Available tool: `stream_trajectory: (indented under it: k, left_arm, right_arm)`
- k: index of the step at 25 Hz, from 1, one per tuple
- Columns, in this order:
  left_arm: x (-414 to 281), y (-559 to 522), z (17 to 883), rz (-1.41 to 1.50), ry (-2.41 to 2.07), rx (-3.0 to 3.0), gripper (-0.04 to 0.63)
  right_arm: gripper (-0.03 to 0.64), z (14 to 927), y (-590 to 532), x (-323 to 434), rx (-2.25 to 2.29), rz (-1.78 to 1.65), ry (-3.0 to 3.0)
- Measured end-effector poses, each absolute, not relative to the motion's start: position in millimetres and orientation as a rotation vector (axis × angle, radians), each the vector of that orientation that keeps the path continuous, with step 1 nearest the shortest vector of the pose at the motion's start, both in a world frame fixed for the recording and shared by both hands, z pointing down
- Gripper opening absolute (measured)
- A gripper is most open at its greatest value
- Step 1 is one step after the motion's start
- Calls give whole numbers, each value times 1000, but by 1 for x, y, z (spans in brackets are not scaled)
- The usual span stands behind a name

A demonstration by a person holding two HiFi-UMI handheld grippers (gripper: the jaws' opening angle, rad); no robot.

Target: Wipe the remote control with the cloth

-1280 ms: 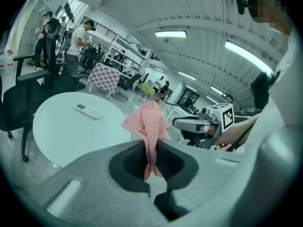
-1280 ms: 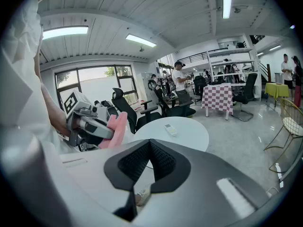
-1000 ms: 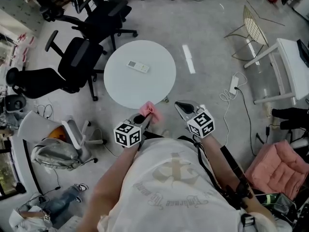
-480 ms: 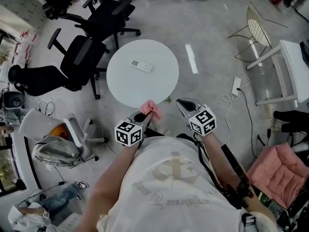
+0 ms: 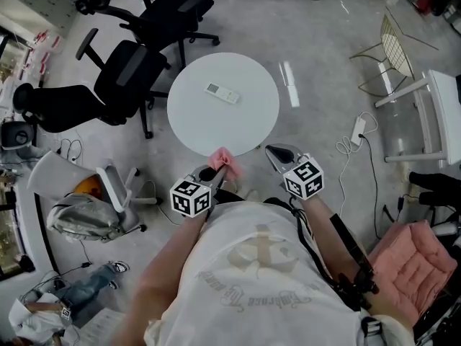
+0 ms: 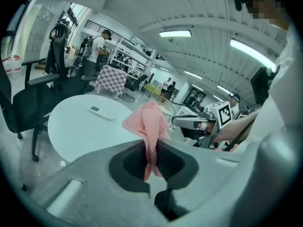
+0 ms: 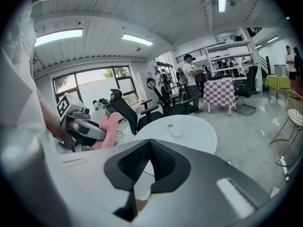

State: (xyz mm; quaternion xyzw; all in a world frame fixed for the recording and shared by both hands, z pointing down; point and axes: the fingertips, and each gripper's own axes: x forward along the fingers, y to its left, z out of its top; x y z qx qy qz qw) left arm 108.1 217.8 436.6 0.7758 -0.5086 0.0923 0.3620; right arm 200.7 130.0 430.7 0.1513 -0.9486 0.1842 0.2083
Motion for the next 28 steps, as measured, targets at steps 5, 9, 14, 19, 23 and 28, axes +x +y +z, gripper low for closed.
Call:
stream_trajectory:
  k: [5, 9, 14, 19, 23, 28]
  left_arm:
    - [88, 207, 441, 238, -1283, 2003, 21]
    - [62, 193, 446, 244, -1270, 2001, 21]
    - [37, 173, 452, 261, -1227, 2008, 21]
    - [6, 151, 464, 289, -1211, 1994, 21]
    - [-4, 137, 462, 271, -1171, 2013, 21]
    - [-14, 121, 463, 243, -1143, 2026, 21]
  right_arm:
    - [8, 439, 122, 183, 439, 509, -2607]
    - [8, 444, 112, 160, 445, 490, -2590]
    - [8, 454, 98, 134, 459, 483, -2555]
    - [8, 459, 77, 111, 505, 494, -2522]
    - [8, 457, 66, 104, 537, 483, -2486]
    - [8, 457, 54, 95, 565, 450, -2447]
